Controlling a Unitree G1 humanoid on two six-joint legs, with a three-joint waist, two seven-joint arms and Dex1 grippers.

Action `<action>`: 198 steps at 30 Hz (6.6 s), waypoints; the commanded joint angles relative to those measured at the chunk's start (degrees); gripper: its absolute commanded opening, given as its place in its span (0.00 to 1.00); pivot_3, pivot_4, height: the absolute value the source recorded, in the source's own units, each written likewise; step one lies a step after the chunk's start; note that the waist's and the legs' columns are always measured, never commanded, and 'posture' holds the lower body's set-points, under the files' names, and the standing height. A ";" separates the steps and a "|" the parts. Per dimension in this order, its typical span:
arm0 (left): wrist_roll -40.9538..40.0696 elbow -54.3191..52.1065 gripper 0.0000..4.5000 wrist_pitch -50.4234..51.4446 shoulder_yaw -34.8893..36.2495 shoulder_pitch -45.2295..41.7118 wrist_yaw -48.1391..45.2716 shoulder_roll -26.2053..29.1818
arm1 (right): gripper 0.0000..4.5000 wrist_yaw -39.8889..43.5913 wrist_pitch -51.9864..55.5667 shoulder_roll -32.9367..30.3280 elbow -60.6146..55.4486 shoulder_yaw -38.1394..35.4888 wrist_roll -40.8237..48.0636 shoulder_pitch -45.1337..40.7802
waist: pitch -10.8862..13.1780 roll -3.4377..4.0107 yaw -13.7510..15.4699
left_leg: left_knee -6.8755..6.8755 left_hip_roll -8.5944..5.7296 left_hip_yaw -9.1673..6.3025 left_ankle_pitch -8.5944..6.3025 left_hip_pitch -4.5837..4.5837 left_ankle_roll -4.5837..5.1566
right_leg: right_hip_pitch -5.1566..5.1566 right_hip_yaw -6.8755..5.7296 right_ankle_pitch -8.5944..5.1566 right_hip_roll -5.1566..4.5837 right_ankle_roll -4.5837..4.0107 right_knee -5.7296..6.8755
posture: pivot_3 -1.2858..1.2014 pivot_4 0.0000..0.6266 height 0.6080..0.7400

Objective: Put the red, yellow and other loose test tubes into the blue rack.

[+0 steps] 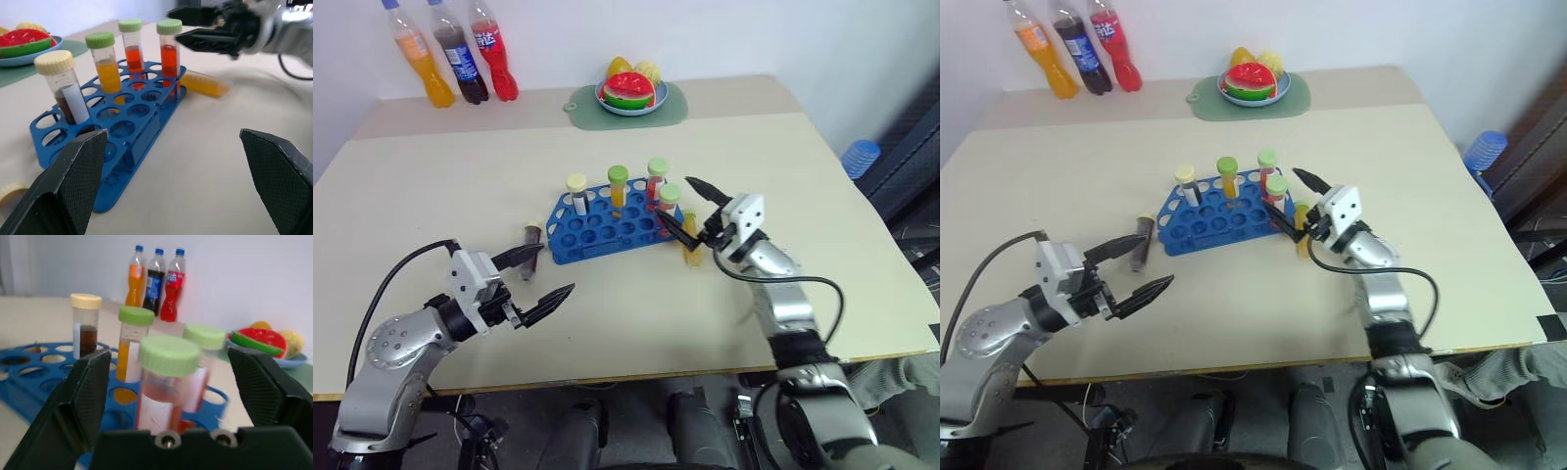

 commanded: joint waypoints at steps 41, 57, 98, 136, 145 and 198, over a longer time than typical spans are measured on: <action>-3.44 5.68 1.00 -1.92 -2.35 -4.93 -14.57 2.75 | 0.19 4.28 28.03 -22.64 20.63 21.28 -13.19 -21.06 | -0.30 -0.50 1.32 | 0.11 -0.04 0.19 -0.09 -0.02 0.18 | 0.12 -0.13 0.07 -0.13 -0.07 -0.15 | 0.52 0.24 1.00; -2.56 10.75 1.00 -3.49 -2.80 -9.60 -14.82 0.99 | 0.19 24.75 17.39 -16.58 -11.83 4.44 18.81 -4.93 | -0.16 -0.28 -0.07 | 0.54 0.17 -0.04 -0.26 0.08 0.42 | 0.54 -0.36 0.05 0.05 -0.04 -0.23 | 0.52 0.24 1.00; -7.66 2.26 1.00 1.14 3.82 -1.86 2.09 -3.18 | 0.97 -8.83 -32.65 21.33 32.76 5.42 -6.38 -13.07 | -0.22 -0.29 -0.71 | -0.08 0.00 -0.14 0.13 0.09 -0.24 | 0.01 -0.27 0.07 0.08 -0.15 0.04 | 0.52 0.24 1.00; -26.35 67.86 0.69 81.75 -8.21 -71.89 69.42 -1.99 | 0.99 22.36 -1.90 -12.72 -5.59 2.67 7.56 0.59 | -0.20 -0.56 0.63 | 0.14 -0.18 -0.13 0.26 -0.04 -0.47 | -0.01 -0.34 0.08 0.00 -0.10 0.05 | 0.52 0.24 1.00; -29.86 62.38 0.16 81.75 -11.35 -69.85 63.39 1.38 | 0.99 21.50 -1.33 -12.68 -6.50 1.96 7.51 1.85 | -0.20 -0.55 0.60 | 0.13 -0.16 -0.10 0.28 -0.04 -0.50 | -0.06 -0.31 0.08 -0.01 -0.10 0.09 | 0.52 0.24 1.00; 10.17 51.13 0.16 -10.52 -12.44 -42.86 -14.72 -12.74 | 0.99 2.69 -1.79 -6.89 -17.54 0.97 3.13 19.12 | -0.26 -0.55 0.91 | 0.62 -0.04 0.50 0.02 -0.04 -0.04 | 0.17 -0.25 0.13 -0.02 -0.14 0.05 | 0.52 0.24 1.00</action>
